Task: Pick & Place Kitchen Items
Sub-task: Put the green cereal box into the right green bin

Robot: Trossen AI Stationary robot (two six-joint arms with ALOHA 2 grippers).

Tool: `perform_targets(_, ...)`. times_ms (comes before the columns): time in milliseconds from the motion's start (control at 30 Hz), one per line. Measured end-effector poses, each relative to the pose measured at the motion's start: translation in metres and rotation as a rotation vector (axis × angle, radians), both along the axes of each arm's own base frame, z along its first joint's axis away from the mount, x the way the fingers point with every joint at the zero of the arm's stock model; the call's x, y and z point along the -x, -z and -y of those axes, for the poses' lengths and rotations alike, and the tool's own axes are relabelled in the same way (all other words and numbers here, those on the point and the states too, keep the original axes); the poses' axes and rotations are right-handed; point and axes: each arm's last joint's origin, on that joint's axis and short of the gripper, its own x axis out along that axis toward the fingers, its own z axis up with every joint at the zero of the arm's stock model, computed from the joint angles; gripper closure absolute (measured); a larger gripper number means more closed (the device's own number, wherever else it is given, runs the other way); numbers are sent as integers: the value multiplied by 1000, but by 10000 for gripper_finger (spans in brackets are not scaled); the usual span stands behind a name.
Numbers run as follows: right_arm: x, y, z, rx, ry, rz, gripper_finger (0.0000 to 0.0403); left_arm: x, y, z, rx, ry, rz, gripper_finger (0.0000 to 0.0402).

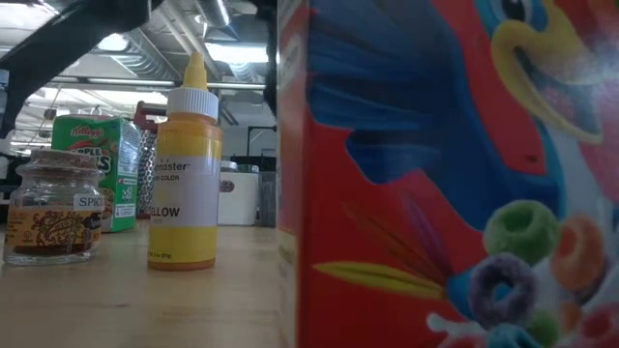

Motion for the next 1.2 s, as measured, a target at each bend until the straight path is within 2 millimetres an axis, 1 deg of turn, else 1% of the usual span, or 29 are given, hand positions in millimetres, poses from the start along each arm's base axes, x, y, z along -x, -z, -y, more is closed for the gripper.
perform_targets(133,1,-1,-7,-19,-29,11,18,-5,-17,38,-19,29,35,139)
perform_targets(200,3,-1,-12,-19,-50,11,18,-7,-26,58,-61,59,48,139)
perform_targets(400,5,-1,-21,-33,-87,16,18,-5,-53,122,-174,119,98,139)
perform_targets(500,6,-3,-25,-88,-89,43,18,-3,-61,156,-212,129,127,139)
perform_targets(667,8,-6,-34,-163,-112,85,18,-1,-65,216,-243,199,161,139)
perform_targets(767,9,-9,-43,-210,-210,103,18,6,-68,254,-222,237,193,139)
perform_targets(833,12,-11,-51,-225,-358,107,17,12,-69,279,-236,265,210,139)
perform_targets(933,17,-14,-65,-184,-562,98,17,24,-70,316,-328,316,246,139)
perform_targets(1000,19,-18,-72,-181,-606,100,17,33,-72,337,-411,341,281,139)
perform_targets(1067,20,-24,-78,-178,-609,97,17,42,-73,357,-496,359,322,139)
perform_targets(1200,23,-34,-87,-136,-604,41,17,61,-77,387,-668,370,421,139)
